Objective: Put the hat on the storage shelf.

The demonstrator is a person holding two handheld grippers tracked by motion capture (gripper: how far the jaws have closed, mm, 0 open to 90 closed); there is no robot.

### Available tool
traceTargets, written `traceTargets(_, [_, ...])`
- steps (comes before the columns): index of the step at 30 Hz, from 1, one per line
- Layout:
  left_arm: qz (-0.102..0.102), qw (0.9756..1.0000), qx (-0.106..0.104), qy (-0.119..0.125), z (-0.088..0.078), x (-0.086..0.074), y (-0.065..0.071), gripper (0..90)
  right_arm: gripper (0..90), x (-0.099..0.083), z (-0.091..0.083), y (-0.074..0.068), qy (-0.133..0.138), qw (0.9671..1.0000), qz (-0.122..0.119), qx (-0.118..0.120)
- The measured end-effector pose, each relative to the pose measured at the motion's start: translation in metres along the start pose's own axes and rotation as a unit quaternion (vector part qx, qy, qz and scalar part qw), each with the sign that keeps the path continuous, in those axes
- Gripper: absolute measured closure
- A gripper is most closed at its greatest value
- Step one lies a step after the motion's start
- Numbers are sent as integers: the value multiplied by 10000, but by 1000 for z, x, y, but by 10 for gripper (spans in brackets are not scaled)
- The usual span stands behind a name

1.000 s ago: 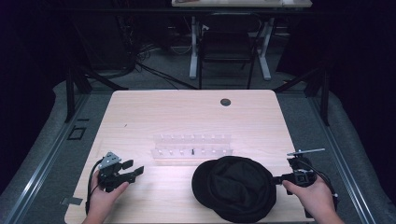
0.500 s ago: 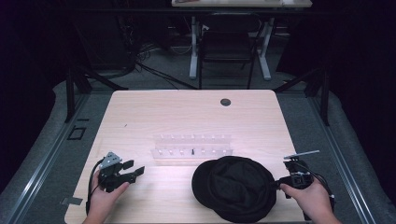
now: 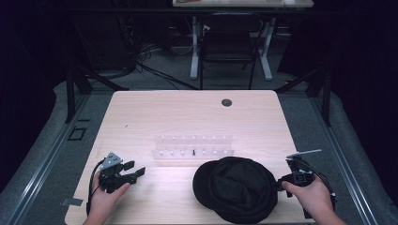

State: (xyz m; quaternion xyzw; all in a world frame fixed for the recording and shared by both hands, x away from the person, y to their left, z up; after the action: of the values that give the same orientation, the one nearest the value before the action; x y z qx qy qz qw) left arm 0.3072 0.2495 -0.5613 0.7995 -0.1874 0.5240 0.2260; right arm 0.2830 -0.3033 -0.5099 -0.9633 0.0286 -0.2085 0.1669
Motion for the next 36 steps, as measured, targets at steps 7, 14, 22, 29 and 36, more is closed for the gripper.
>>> traceTargets(7, [-1, 10000, -1, 9, 0, 0, 0, 419, 748, 2, 5, 4, -166, 9998, 110, 47])
traceTargets(14, [5, 10000, -12, -56, 0, 0, 0, 418, 774, 1, 13, 6, -268, 9992, 280, 19])
traceTargets(22, [0, 10000, -2, -9, 0, 0, 0, 418, 787, 0, 20, 8, -333, 9987, 384, -27])
traceTargets(29, [2, 10000, 1, -6, 0, 0, 0, 418, 787, 0, 24, 10, -385, 9981, 474, -58])
traceTargets(36, [12, 10000, -20, -77, 0, 0, 0, 418, 787, 0, 29, 9, -352, 9980, 510, -98])
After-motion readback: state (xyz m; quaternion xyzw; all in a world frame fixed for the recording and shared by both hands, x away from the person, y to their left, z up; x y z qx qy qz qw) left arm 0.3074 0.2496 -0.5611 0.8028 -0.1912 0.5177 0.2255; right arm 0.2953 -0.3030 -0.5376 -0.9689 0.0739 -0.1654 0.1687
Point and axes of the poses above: each handheld gripper's, and its own axes: z roughly forward along the jaws, x roughly out of its top, y roughly to its right, the point moved 1 cm from there along z, roughly forward along the jaws, and after that the axes turned 15 degrees about y, right-handed, at the moved point
